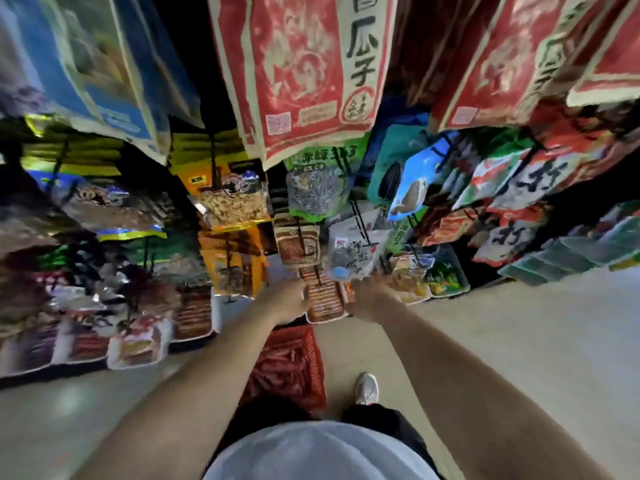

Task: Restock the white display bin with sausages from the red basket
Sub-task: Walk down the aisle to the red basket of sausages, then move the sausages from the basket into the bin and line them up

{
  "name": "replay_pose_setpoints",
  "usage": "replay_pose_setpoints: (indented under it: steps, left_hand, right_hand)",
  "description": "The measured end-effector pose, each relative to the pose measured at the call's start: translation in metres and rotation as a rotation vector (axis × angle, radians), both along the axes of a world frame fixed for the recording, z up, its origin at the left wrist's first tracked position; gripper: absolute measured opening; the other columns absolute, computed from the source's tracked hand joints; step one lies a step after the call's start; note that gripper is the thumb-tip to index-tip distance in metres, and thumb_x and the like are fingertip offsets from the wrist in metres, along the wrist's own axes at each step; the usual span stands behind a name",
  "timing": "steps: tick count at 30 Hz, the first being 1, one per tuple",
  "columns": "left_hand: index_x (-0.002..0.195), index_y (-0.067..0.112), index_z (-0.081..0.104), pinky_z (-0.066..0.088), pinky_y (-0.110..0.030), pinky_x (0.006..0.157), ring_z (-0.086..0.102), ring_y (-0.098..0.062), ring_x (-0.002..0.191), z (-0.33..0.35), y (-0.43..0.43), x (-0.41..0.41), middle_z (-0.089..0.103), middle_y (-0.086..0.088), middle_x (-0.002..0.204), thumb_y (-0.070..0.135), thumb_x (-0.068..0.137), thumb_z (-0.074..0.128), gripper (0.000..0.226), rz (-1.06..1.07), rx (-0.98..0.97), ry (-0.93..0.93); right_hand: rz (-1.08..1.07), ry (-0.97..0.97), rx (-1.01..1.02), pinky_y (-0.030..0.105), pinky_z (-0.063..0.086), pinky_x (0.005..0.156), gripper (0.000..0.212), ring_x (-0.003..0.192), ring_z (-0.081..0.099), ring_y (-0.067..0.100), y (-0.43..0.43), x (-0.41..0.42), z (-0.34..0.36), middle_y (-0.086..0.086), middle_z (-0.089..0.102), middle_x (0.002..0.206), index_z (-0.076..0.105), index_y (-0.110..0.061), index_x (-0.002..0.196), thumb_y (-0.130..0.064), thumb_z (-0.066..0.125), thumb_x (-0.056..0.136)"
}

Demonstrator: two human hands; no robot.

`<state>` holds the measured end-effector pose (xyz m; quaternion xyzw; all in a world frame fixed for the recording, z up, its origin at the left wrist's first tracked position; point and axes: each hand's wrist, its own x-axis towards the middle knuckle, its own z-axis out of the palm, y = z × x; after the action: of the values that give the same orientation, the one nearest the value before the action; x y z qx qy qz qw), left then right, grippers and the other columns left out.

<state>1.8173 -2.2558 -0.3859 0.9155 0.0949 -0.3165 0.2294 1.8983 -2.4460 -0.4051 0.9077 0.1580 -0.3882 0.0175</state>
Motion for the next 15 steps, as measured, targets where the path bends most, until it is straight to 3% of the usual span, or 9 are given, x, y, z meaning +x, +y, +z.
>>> replay_pose_setpoints:
  steps: [2,4,6,8,9,12,13,15]
  left_hand:
    - [0.123,0.016,0.055,0.045,-0.036,0.093,0.056,-0.031,0.123,-0.005,-0.006,-0.015,0.055,-0.01,0.126,0.038,0.098,0.054,0.033,0.066,0.001,0.07]
    - [0.132,0.012,0.055,0.047,-0.039,0.098,0.054,-0.032,0.125,-0.012,-0.004,-0.031,0.052,-0.012,0.139,0.039,0.097,0.054,0.045,0.141,0.022,0.126]
    - [0.124,0.011,0.058,0.049,-0.037,0.085,0.059,-0.032,0.115,-0.024,0.006,-0.05,0.057,-0.015,0.133,0.043,0.095,0.054,0.043,0.215,0.015,0.134]
    - [0.109,0.009,0.059,0.04,-0.035,0.068,0.062,-0.033,0.102,-0.038,0.02,-0.068,0.061,-0.02,0.119,0.043,0.094,0.053,0.038,0.258,0.022,0.159]
    - [0.111,0.008,0.059,0.037,-0.035,0.066,0.062,-0.033,0.102,-0.046,0.027,-0.078,0.061,-0.019,0.119,0.042,0.095,0.052,0.038,0.271,0.025,0.164]
    - [0.137,0.015,0.052,0.047,-0.035,0.085,0.058,-0.027,0.119,-0.084,0.056,-0.105,0.055,-0.007,0.138,0.046,0.096,0.05,0.052,0.306,0.044,0.129]
    - [0.138,0.017,0.052,0.048,-0.037,0.09,0.057,-0.026,0.12,-0.103,0.067,-0.115,0.055,-0.005,0.138,0.047,0.095,0.049,0.052,0.319,0.046,0.115]
    - [0.124,0.017,0.058,0.048,-0.035,0.083,0.061,-0.027,0.113,-0.149,0.088,-0.136,0.059,-0.006,0.128,0.044,0.094,0.051,0.041,0.327,0.055,0.095]
  right_hand:
    - [0.105,0.073,0.06,0.043,0.051,0.094,0.058,0.114,0.059,0.033,0.006,0.005,-0.026,0.01,0.062,0.125,0.057,-0.027,0.122,-0.058,0.052,0.074]
    - [0.154,0.124,0.12,0.041,0.051,0.094,0.06,0.113,0.06,0.034,0.013,0.006,-0.036,0.011,0.063,0.123,0.059,-0.022,0.123,-0.058,0.055,0.075]
    - [0.2,0.122,0.142,0.038,0.05,0.095,0.052,0.115,0.059,0.033,0.022,-0.004,-0.033,0.008,0.061,0.126,0.059,-0.019,0.127,-0.048,0.062,0.084]
    - [0.227,0.108,0.14,0.037,0.051,0.093,0.051,0.115,0.059,0.031,0.03,-0.016,-0.037,0.005,0.06,0.126,0.058,-0.022,0.127,-0.05,0.063,0.084]
    - [0.239,0.111,0.145,0.037,0.051,0.091,0.051,0.114,0.059,0.031,0.035,-0.023,-0.049,0.005,0.06,0.125,0.058,-0.022,0.126,-0.051,0.063,0.084]
    - [0.275,0.132,0.119,0.04,0.053,0.087,0.048,0.108,0.06,0.031,0.056,-0.044,-0.081,0.009,0.061,0.123,0.059,-0.019,0.119,-0.051,0.06,0.084]
    - [0.262,0.141,0.113,0.04,0.053,0.087,0.048,0.108,0.06,0.031,0.065,-0.051,-0.104,0.009,0.061,0.124,0.058,-0.02,0.12,-0.051,0.059,0.083]
    - [0.236,0.138,0.133,0.039,0.053,0.087,0.055,0.11,0.061,0.032,0.086,-0.069,-0.147,0.008,0.061,0.127,0.057,-0.02,0.126,-0.052,0.058,0.08]
